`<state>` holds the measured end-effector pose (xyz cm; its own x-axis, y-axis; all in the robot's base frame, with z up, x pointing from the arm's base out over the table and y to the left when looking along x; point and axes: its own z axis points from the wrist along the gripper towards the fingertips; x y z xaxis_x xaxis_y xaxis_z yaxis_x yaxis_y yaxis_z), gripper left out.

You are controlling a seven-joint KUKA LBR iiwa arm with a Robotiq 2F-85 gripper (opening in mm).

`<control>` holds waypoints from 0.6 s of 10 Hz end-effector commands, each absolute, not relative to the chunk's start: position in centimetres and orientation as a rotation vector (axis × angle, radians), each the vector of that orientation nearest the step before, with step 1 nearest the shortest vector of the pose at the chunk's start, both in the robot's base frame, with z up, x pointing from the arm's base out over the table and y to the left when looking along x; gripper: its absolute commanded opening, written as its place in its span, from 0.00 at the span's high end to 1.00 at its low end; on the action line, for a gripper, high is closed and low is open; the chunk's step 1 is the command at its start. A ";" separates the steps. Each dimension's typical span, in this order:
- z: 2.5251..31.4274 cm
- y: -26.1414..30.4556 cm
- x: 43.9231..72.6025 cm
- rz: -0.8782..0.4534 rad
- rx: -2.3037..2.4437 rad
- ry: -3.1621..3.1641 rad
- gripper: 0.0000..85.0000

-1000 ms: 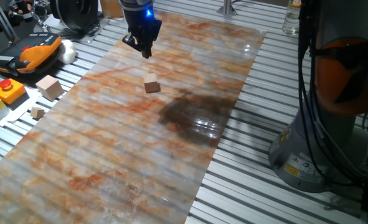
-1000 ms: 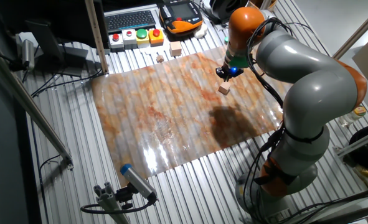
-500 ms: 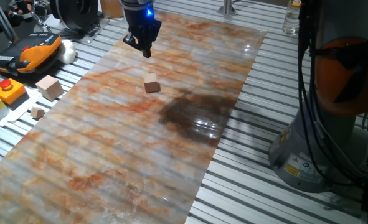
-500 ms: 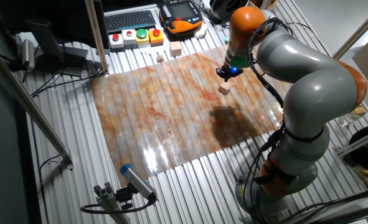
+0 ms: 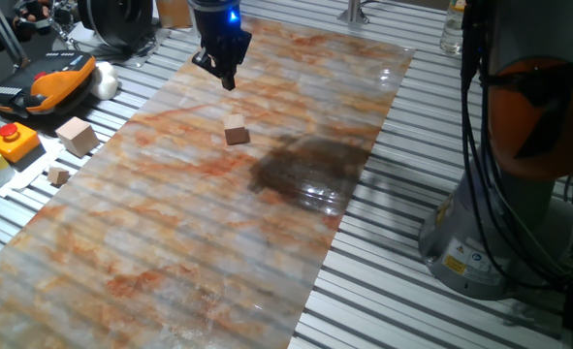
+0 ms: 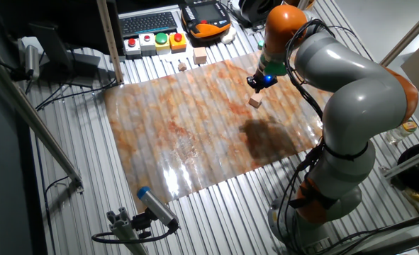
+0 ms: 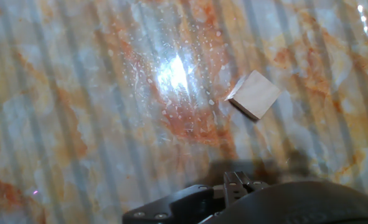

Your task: Hold a small block with the gripper and sweep it from left to right on the table

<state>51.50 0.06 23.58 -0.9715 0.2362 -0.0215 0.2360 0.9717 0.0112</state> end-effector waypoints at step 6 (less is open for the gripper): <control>23.6 0.1 51.5 0.004 0.314 3.102 1.00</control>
<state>51.47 0.07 23.64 -0.9805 0.1953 -0.0200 0.1951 0.9807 0.0124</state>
